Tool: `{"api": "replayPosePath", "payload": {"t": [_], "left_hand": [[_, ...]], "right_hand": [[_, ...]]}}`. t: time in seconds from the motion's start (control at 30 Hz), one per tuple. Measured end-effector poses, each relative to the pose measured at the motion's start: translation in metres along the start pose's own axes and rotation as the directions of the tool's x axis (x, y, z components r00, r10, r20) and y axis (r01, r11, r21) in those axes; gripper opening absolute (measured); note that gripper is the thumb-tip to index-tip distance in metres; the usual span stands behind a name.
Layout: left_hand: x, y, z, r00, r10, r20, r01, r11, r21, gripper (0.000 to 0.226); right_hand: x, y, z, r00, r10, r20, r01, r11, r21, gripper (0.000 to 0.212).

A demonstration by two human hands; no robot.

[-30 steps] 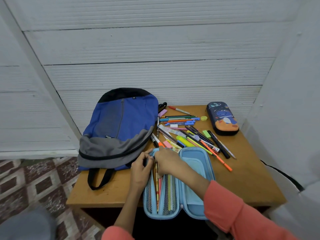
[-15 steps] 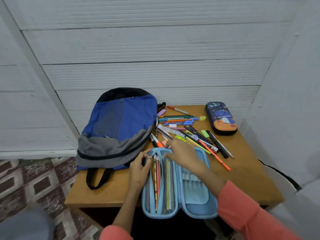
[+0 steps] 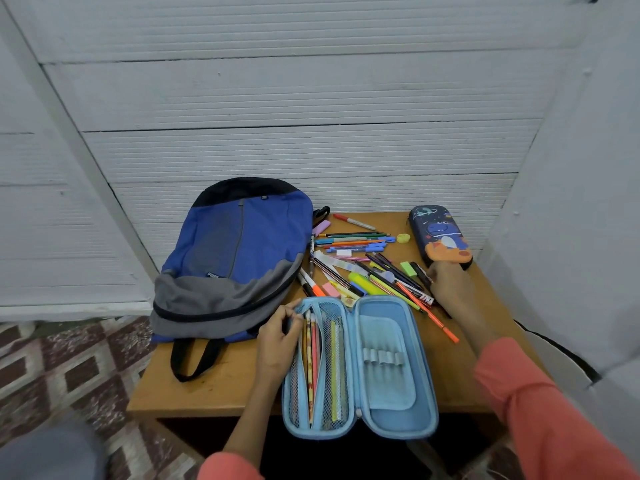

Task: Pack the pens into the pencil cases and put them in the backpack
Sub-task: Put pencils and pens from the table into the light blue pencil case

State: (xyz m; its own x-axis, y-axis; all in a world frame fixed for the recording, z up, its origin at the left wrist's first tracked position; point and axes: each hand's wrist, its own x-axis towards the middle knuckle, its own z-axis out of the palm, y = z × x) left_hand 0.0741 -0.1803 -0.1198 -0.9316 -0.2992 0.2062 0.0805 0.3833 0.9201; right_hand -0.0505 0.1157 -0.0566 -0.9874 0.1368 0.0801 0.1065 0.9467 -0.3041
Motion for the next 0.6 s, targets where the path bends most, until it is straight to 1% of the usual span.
{"api": "replayPosePath", "payload": {"t": [0.27,0.33,0.4,0.5,0.6], "left_hand": [[0.001,-0.003,0.000,1.000,-0.007,-0.006,0.007,1.000,-0.008,0.020],[0.001,-0.002,0.000,1.000,0.003,-0.008,-0.003,1.000,-0.011,0.021],[0.000,-0.002,-0.001,1.000,0.004,-0.009,-0.004,1.000,-0.016,0.021],[0.000,-0.002,-0.001,1.000,-0.011,-0.004,0.011,1.000,-0.022,0.020],[0.000,0.000,-0.001,1.000,-0.012,-0.004,0.012,1.000,-0.020,0.020]], "right_hand": [[0.002,0.011,0.008,0.999,0.010,-0.037,-0.007,0.998,0.069,0.023],[0.000,0.007,0.006,0.994,-0.009,-0.109,0.021,0.994,0.111,0.026],[-0.004,-0.002,0.003,0.977,-0.054,-0.206,0.094,0.978,0.186,0.035],[-0.012,-0.027,-0.004,0.956,-0.099,-0.276,0.202,0.905,0.374,0.049],[-0.021,-0.060,-0.012,0.955,-0.127,-0.267,0.267,0.757,0.596,0.066]]}}
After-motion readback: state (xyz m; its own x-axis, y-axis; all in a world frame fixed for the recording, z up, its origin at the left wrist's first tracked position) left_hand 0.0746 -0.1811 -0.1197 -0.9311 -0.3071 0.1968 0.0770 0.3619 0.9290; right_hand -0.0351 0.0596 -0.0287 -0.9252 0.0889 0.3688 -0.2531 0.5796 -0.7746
